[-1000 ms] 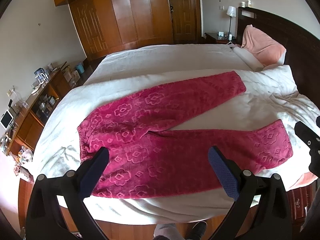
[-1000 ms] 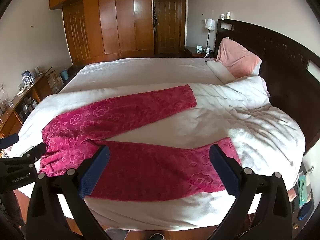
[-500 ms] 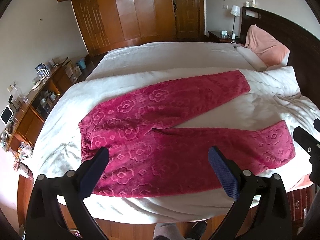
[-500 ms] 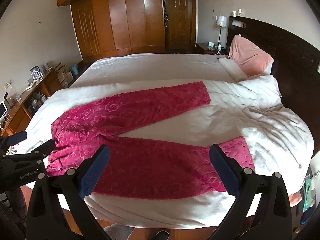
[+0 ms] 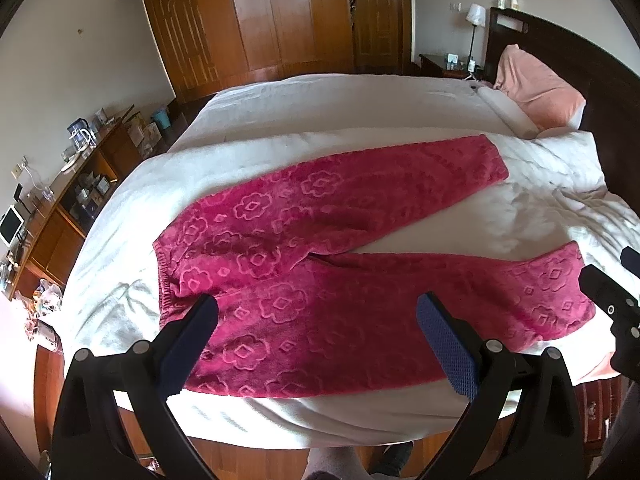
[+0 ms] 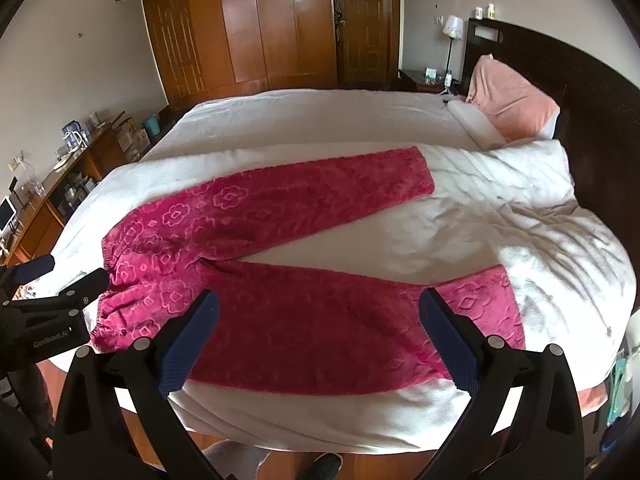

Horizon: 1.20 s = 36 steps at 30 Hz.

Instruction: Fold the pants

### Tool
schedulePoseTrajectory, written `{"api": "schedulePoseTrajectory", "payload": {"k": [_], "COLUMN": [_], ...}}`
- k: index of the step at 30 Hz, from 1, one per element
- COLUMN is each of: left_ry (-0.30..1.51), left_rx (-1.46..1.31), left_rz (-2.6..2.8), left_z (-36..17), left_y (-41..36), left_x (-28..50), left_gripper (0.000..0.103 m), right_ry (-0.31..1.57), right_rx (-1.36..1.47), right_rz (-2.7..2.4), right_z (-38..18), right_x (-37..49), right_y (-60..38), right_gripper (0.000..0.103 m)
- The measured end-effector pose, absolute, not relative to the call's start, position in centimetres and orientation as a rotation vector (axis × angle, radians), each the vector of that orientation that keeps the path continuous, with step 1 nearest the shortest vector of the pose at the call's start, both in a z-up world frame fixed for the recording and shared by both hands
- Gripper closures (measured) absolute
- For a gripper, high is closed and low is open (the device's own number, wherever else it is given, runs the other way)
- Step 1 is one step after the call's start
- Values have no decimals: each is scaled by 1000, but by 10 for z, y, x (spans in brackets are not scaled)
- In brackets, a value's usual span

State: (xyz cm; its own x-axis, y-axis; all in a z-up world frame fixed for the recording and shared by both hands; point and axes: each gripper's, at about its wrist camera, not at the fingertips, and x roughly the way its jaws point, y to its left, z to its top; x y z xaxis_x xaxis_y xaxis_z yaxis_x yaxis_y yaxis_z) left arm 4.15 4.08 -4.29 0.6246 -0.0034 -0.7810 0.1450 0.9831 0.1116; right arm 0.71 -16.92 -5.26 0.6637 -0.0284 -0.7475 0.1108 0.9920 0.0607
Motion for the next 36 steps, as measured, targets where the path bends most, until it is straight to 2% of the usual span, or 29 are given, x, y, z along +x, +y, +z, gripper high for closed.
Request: {"api": "schedulePoseTrajectory", "payload": {"k": [18,27,36], "left_ry": [992,1072,1113], "left_rx": [173,148,86], "left_rz": [-28,86,225], "left_z": [-75,-114,-158], "left_y": [82,146,248], "left_x": [97,141,211], "left_gripper": [5,5,5], "right_ry": [951,1048,1167], "right_rx": [109,113,89], "right_rz": [-23,23,51], "right_z": [-88,-124,-168], "right_x": [77,125,175], "right_y": [-134,-101,-60], "right_gripper": [3,3,3]}}
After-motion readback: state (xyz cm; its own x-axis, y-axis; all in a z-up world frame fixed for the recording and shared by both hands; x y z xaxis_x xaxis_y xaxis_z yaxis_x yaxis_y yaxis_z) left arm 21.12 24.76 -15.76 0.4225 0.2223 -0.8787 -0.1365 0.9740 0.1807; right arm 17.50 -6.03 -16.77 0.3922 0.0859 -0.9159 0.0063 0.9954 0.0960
